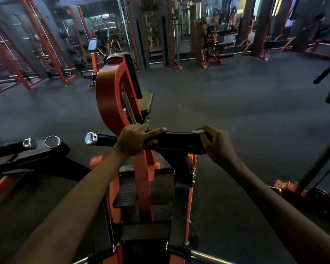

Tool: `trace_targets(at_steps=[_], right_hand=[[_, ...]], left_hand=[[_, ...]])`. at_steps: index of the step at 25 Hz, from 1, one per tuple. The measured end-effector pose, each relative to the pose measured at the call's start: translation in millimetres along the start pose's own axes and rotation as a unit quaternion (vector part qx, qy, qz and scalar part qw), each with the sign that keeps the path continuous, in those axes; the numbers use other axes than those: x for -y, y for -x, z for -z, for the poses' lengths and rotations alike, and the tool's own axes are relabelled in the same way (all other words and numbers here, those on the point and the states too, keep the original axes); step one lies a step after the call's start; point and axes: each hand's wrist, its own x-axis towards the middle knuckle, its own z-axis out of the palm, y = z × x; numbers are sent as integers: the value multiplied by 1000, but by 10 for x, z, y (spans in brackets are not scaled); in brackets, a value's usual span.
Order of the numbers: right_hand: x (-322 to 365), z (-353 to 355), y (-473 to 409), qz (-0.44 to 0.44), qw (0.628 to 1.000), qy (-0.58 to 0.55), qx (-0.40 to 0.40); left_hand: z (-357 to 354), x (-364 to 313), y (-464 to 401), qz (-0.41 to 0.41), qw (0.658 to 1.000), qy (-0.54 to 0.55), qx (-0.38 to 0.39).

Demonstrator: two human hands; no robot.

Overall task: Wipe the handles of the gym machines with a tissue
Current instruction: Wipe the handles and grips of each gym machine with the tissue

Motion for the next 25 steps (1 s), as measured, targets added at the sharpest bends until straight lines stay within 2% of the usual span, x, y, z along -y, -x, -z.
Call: trace_targets(at_steps=[1,3,6,8,9,13,14,17,19,20,22,24,25], right_hand=[[-11,-5,64,-16,999,10,-30],[109,-141,145,2,997,72,-40],[351,-343,77,141,980,138,41],[181,-253,73,206,968,126,66],[63,-172,113,203,972,112,50],[30,-131,290,70,991,93,-64],[146,-223,236,78,989,112,-49],[421,-407,-2,153,975,144,64],[343,-324,-18,156,975,123,101],[250,-226,29,131,982,102,88],[86,-23,198,53,996,68,-5],[87,-21,198,-12,993,113,-40],[173,-119,99,-28,987,158,-11]], left_hand=[[5,-71,-8,32,999,3,-3],[-10,-242,19,122,992,5,-30],[-92,-551,95,221,973,32,-64],[-108,-665,90,271,957,61,-77],[-120,-707,82,294,949,74,-90],[-169,-797,83,312,939,87,-119],[-177,-810,91,316,937,84,-122],[-207,-803,22,368,908,131,-154],[-210,-852,125,336,927,118,-113],[-192,-877,156,324,936,111,-82],[-106,-893,148,328,933,125,-80],[247,-982,-49,416,893,149,-84],[362,-1016,-156,466,865,175,-61]])
